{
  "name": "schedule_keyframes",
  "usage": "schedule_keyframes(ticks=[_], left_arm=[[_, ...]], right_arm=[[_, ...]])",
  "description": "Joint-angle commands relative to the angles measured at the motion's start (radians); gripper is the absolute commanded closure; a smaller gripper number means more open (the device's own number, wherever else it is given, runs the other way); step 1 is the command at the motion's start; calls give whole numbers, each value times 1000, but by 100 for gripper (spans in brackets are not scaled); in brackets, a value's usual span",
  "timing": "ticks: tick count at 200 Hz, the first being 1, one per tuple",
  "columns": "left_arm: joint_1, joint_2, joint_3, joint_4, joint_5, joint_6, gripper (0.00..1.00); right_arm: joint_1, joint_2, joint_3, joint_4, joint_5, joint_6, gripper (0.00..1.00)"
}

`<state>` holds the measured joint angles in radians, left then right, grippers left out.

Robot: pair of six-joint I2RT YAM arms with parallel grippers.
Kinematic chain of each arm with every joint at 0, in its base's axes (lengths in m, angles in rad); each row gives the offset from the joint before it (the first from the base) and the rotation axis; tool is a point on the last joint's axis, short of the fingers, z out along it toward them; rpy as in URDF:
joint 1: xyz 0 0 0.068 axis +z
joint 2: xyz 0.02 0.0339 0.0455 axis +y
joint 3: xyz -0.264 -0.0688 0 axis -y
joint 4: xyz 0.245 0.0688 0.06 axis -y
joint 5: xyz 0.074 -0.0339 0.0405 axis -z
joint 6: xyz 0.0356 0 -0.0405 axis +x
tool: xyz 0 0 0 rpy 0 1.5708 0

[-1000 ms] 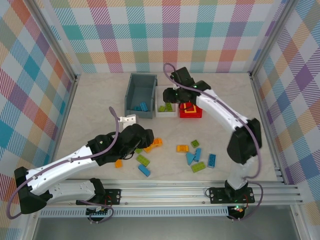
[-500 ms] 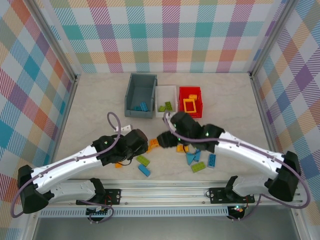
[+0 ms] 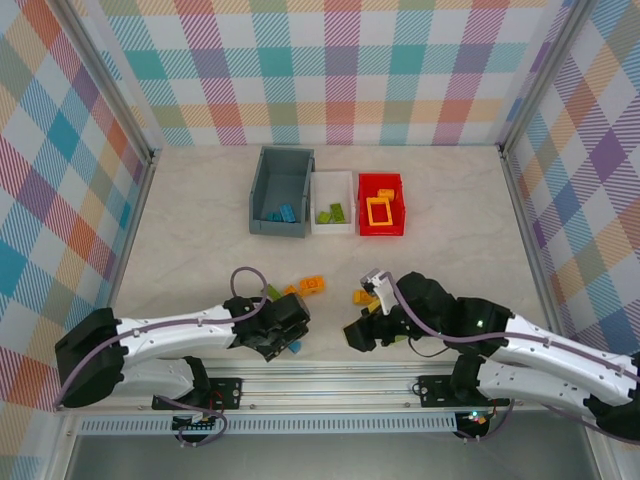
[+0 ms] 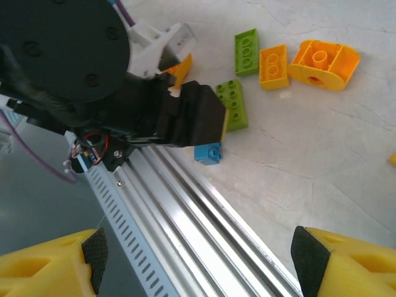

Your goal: Sort the legos into containers by color

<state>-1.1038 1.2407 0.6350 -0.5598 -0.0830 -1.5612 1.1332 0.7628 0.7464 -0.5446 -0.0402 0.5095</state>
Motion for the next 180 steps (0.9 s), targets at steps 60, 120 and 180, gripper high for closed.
schedule_keyframes(ticks=[60,120,180], left_arm=[[-27,92,-13,82,-10,-76,66],[-10,-98,91,-205,-174,5,81],[431,1,470,-353,-5,584,84]], right_arm=[[7,-2,-11,17,8,38,23],[6,36,22,48,71,42,28],[5,142,140,152,313,85,34]])
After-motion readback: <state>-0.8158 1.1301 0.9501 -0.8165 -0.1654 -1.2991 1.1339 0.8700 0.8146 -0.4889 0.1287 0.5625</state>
